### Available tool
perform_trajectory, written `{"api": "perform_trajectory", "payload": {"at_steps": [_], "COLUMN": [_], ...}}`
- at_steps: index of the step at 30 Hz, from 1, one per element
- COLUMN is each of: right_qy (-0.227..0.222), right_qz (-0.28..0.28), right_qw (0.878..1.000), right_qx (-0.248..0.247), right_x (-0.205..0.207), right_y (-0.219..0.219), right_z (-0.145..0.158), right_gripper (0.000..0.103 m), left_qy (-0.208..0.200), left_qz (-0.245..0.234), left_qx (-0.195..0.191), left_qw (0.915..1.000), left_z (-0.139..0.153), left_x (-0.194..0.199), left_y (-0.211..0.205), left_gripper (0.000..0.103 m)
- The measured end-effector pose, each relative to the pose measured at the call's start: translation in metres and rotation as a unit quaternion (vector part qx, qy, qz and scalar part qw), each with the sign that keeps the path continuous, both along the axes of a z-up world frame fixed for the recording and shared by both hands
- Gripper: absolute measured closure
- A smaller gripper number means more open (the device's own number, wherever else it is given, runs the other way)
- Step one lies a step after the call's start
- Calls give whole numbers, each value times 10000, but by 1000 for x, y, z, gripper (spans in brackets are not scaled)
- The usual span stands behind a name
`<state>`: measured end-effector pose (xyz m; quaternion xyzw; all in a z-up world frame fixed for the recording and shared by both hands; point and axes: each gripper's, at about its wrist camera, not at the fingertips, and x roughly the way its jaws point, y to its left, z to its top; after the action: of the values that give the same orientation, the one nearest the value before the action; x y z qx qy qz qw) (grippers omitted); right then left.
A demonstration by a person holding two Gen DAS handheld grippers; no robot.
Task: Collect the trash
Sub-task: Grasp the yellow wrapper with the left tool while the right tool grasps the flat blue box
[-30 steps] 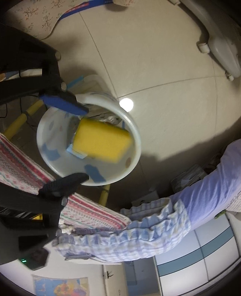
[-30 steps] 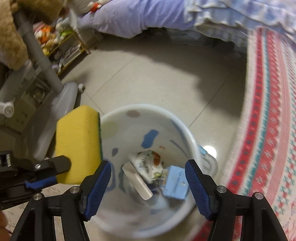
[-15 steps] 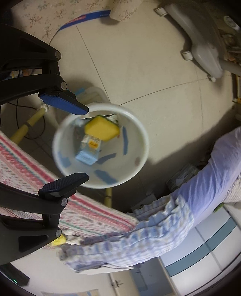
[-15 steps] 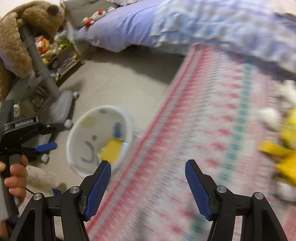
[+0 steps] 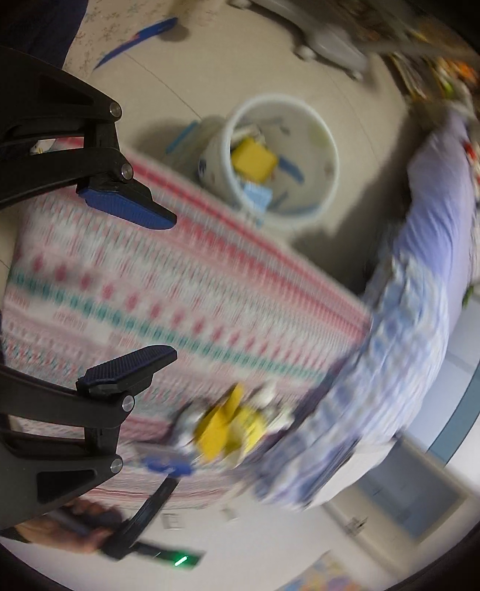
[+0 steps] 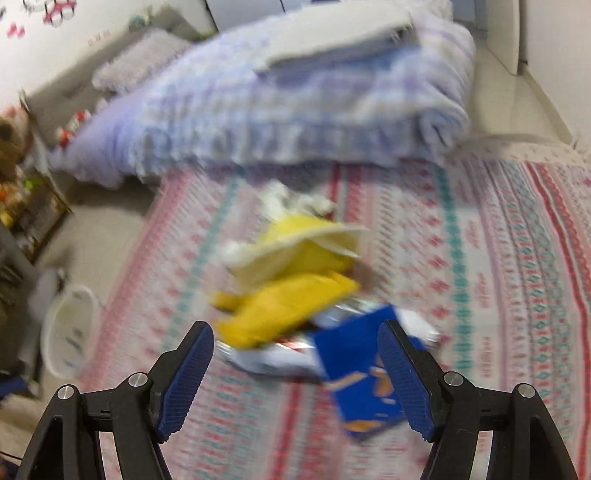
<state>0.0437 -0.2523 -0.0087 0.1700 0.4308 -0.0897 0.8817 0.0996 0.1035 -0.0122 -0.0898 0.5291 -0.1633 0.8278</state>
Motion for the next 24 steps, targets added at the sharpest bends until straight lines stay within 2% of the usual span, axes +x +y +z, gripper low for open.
{"api": "perform_trajectory", "payload": {"at_steps": [3, 6, 10, 15, 16, 17, 20, 21, 24], "right_qy": [516, 899, 1230, 1453, 1439, 1414, 1340, 1329, 1262], "right_qz": [216, 375, 541, 662, 683, 708, 675, 673, 596], "right_qw": [9982, 9937, 9902, 9855, 9856, 9859, 9874, 9873, 9890], "right_qx": [-220, -556, -372, -569, -570, -555, -506, -546, -494], "right_x": [5, 9, 11, 15, 15, 15, 10, 10, 3], "right_y": [-10, -16, -21, -18, -17, -17, -17, -17, -22], "right_z": [-30, -54, -81, -96, -96, -95, -85, -82, -74], "right_gripper": [25, 25, 25, 25, 30, 49, 81, 85, 93], "left_qy": [-155, -285, -593, -750, -841, -891, -1065, -1075, -1001], "left_qz": [-480, -1066, -1709, -2247, -2376, -2470, -2660, -2695, -2734], "left_qx": [104, 279, 628, 1182, 1359, 1486, 1767, 1837, 1698], "left_qw": [9987, 9935, 9815, 9643, 9581, 9534, 9416, 9392, 9415], "left_z": [9, 17, 21, 2, -6, -11, -28, -33, -42], "left_x": [-19, -23, -18, -1, 1, 1, 7, 9, 17], "left_y": [-46, -96, -159, -210, -219, -226, -240, -245, -252], "left_gripper": [35, 35, 35, 35, 35, 35, 35, 35, 35]}}
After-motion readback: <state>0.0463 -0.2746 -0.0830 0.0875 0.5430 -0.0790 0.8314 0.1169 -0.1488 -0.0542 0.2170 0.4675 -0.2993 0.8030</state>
